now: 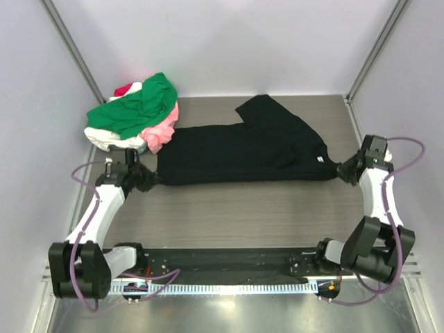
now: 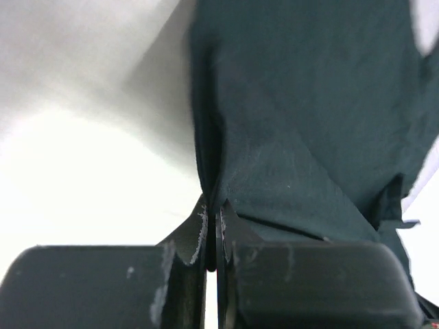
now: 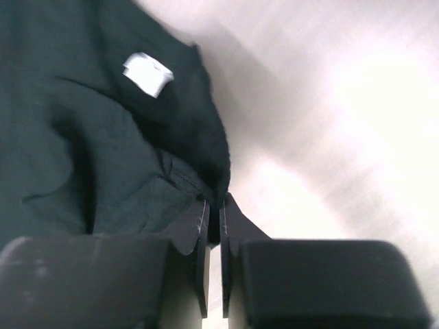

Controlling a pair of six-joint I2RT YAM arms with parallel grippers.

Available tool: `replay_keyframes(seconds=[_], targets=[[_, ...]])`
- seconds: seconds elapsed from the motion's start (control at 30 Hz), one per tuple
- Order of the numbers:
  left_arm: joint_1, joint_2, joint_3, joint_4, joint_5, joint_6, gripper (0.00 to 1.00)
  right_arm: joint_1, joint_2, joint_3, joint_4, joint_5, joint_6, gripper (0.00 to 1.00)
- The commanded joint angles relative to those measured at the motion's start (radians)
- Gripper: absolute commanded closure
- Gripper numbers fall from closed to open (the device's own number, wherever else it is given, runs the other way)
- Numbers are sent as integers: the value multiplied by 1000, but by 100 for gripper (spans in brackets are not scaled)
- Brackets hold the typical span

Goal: Fold and stack the t-shirts

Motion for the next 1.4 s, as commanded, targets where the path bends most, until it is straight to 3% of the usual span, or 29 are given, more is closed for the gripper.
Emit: replay_keyframes(seconds=[0.0, 0.03, 0.07, 0.17, 0.3, 0.33, 0.43, 0.5, 0.57, 0.7, 0.83, 0.93, 1.07, 1.2, 1.37], targets=[[8, -81, -149, -111, -22, -24, 100, -41, -75, -136, -54, 47, 30, 88], [8, -104, -183, -112, -20, -35, 100, -70, -95, -162, -54, 33, 47, 83], [8, -149, -214, -114, -14, -62, 100, -84, -125, -209, -53, 18, 56, 65], [8, -210, -304, -118, 15, -96, 99, -150, -173, -263, -53, -48, 87, 40], [8, -294, -367, -166, 41, -133, 91, -218, -274, -311, -82, -73, 103, 23], [8, -317, -382, -164, 59, -142, 72, -221, -293, -312, -91, -67, 104, 22], [8, -429, -396, -192, 99, -171, 35, -221, -348, -300, -115, -115, 119, 16], [8, -474, -355, -226, 84, -171, 24, -215, -379, -285, -102, -164, 126, 16], [8, -506, -303, -262, 54, -135, 22, -189, -414, -248, -80, -218, 118, 16], [8, -439, -144, -284, -25, -43, 23, -16, -373, -173, 5, -249, 124, 15], [5, -293, -90, -221, -4, 11, 29, 190, -195, -150, 131, -324, 127, 16], [-41, -206, -45, -211, -31, 27, 32, 247, -28, -142, 214, -364, 100, 16], [-119, -140, -56, -137, -58, 8, 32, 253, 138, -140, 279, -358, 55, 17], [-174, 36, -82, -33, -60, 14, 34, 252, 267, -144, 309, -303, 49, 17], [-252, 196, -42, 61, -92, 68, 35, 204, 261, -206, 245, -163, 96, 17]])
